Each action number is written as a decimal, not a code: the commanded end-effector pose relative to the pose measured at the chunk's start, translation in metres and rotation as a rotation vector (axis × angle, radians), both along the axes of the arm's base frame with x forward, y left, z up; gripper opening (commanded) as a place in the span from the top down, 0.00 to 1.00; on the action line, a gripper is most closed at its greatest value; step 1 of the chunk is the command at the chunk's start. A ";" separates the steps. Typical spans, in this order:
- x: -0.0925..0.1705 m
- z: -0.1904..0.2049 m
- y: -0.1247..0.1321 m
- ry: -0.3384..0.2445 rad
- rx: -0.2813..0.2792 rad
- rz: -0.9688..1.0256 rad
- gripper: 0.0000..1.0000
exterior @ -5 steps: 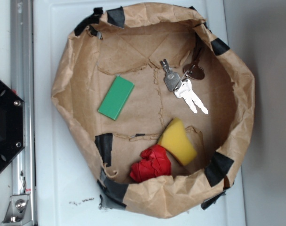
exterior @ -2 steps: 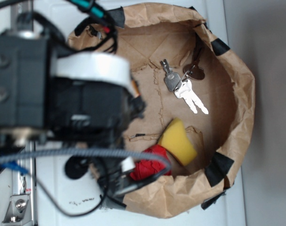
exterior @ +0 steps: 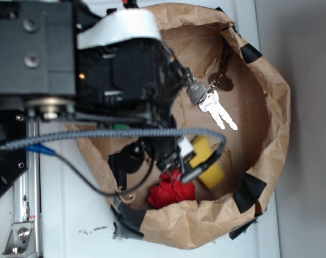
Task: Grab the silver keys.
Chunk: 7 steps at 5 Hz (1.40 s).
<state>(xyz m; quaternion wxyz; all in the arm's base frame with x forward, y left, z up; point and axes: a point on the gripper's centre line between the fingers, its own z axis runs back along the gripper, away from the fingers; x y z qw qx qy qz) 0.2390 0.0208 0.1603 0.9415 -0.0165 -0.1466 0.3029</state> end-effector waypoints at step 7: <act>0.051 -0.075 0.041 -0.145 0.116 0.113 0.00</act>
